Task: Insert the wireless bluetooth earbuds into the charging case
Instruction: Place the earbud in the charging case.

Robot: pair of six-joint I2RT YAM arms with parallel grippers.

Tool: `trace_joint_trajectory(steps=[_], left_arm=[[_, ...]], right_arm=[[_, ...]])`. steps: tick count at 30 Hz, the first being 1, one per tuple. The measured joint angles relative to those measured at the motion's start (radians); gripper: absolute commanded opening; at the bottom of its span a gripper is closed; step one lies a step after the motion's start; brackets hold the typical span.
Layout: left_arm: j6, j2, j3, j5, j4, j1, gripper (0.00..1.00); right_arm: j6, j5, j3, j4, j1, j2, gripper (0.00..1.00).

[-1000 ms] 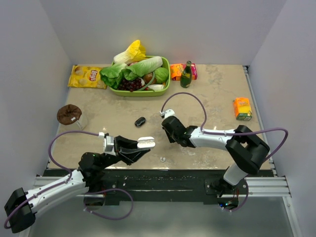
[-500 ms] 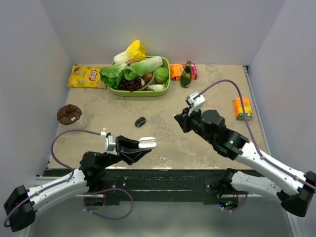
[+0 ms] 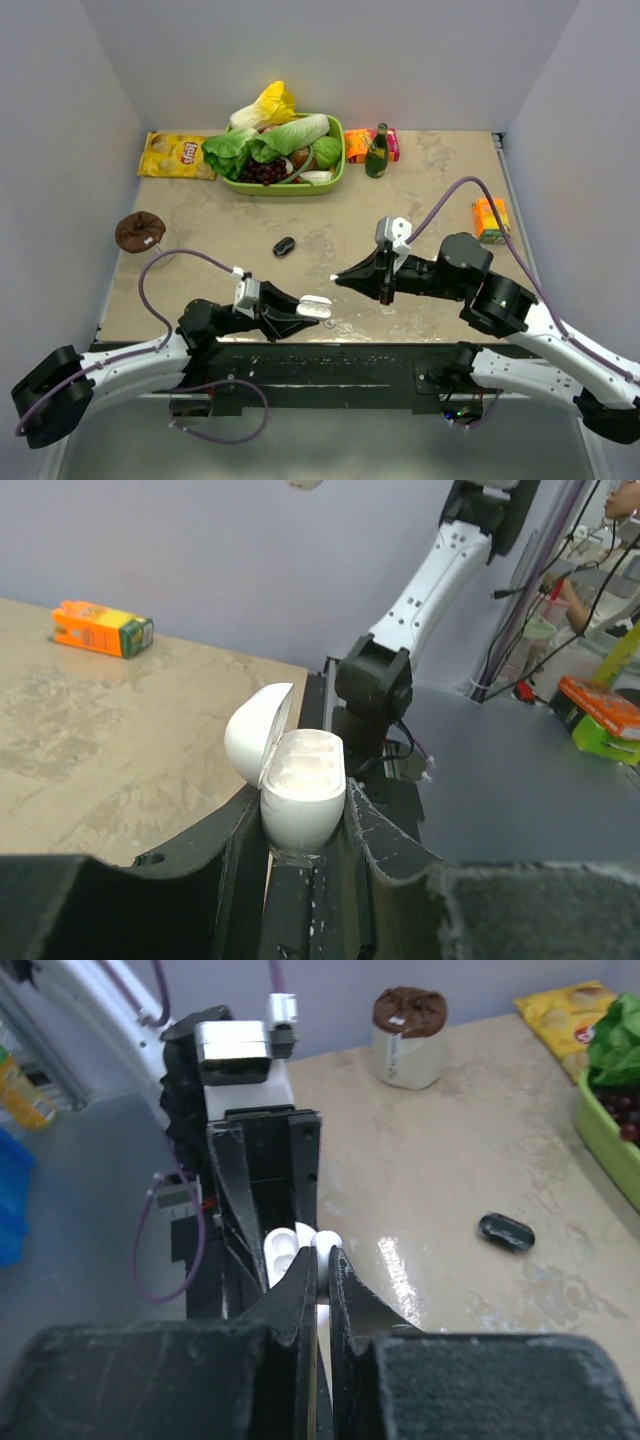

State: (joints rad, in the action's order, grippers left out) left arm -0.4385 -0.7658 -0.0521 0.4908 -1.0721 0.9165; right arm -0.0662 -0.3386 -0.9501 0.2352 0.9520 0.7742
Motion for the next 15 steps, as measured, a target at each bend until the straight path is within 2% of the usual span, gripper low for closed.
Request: trace_joint_trajectory(steps=[6, 15], left_arm=[[0.012, -0.091, -0.006, 0.082, 0.019, 0.000, 0.00], [0.015, -0.111, -0.019, 0.130, 0.026, 0.000, 0.00]], right_arm=[[0.047, -0.019, -0.016, 0.066, 0.120, 0.072, 0.00], [0.071, -0.022, -0.014, 0.110, 0.155, 0.092, 0.00]])
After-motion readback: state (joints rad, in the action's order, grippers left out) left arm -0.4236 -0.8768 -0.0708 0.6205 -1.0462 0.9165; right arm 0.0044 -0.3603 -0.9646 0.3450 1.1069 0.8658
